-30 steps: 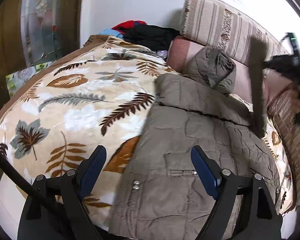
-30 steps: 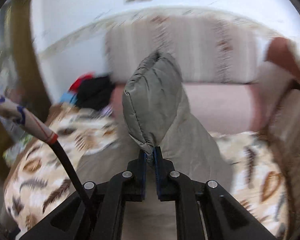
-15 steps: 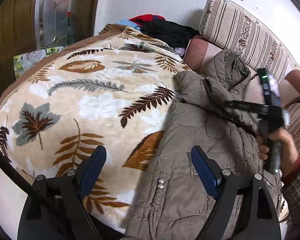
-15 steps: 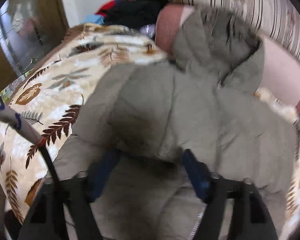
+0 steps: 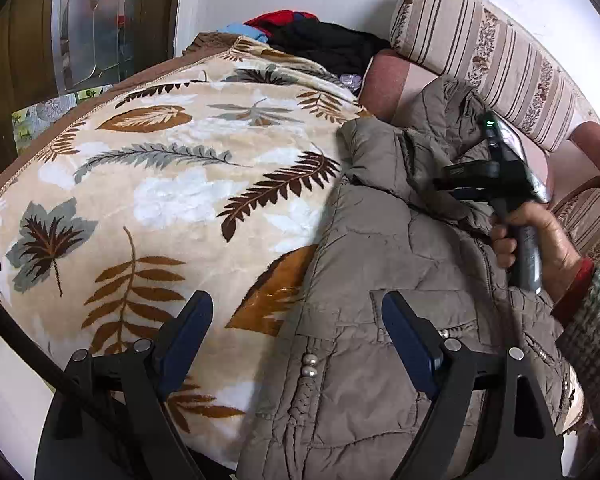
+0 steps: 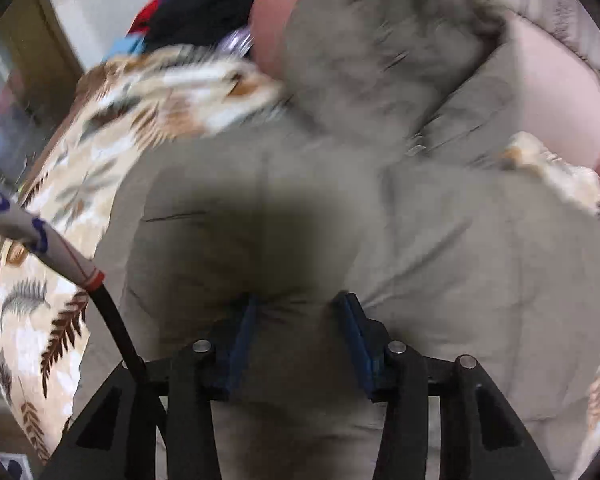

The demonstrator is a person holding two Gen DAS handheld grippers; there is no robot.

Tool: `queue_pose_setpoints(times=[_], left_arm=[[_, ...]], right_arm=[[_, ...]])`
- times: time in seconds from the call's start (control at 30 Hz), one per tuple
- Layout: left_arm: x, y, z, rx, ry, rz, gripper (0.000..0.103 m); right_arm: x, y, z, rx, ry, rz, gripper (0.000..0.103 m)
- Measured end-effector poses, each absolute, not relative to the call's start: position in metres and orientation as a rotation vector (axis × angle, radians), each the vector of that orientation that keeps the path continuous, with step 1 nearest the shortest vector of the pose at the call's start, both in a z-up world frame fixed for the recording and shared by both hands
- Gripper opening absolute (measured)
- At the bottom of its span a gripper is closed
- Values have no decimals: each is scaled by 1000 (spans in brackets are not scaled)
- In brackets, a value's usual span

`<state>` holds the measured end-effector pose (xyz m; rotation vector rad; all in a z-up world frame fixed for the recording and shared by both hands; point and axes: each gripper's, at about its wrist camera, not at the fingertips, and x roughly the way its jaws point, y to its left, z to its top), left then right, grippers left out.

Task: Fold large clothes
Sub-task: 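Move the right tool to the jacket hood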

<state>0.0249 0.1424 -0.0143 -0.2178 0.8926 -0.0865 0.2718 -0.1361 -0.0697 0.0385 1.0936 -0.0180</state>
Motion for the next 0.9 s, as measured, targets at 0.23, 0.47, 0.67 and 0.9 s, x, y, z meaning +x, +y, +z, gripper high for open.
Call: queue_pose_setpoints(times=[0.23, 0.47, 0.67, 0.9], left_arm=[[21, 136, -3, -197, 882, -78, 85], [18, 106, 30, -140, 840, -137, 85], [47, 65, 66, -82, 778, -226, 87], [116, 38, 29, -93, 798, -245, 87]], right_arm=[[241, -159, -37, 113, 1022, 50, 59], [174, -247, -3, 99, 951, -70, 72], [153, -318, 47, 174, 900, -168, 72], [203, -311, 90, 217, 876, -154, 81]])
